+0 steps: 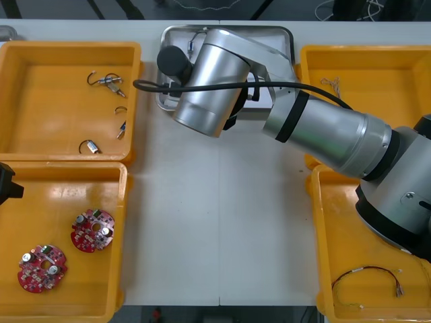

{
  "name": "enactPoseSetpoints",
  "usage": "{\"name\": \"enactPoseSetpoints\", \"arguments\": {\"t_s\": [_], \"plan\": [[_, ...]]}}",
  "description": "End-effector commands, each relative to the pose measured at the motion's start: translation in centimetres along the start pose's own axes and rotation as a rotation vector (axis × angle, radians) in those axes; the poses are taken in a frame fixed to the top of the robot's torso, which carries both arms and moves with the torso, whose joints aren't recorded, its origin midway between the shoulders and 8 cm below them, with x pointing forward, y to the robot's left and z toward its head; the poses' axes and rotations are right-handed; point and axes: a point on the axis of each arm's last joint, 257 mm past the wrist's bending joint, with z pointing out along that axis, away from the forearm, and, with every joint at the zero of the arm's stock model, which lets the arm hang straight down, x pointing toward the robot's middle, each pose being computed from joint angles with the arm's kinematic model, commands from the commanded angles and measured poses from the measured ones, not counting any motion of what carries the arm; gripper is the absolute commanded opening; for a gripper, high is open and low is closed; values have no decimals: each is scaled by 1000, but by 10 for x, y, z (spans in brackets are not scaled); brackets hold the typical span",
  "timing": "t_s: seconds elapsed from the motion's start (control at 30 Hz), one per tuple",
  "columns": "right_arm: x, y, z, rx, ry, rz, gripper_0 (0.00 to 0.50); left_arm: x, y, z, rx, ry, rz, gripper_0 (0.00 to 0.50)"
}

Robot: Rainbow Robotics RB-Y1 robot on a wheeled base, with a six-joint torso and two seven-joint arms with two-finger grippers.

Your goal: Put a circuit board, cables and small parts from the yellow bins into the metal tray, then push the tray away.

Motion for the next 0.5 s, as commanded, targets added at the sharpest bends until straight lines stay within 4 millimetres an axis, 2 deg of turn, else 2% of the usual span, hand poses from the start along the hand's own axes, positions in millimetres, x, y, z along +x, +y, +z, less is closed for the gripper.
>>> {"name": "enactPoseSetpoints", "arguments": {"t_s": [0.03,0.2,0.37,0.5], "plan": [[-20,9,-42,-39,-70,17,500,-7,12,-14,-37,-38,52,500],[-5,21,-67,-74,-73,64,500,-7,12,-14,-37,-38,52,500],[26,36,-89,-140,-53,149,500,-7,12,-14,-37,-38,52,500],[29,35,-99,-150,-113,223,500,-7,12,-14,-37,-38,52,500]]}}
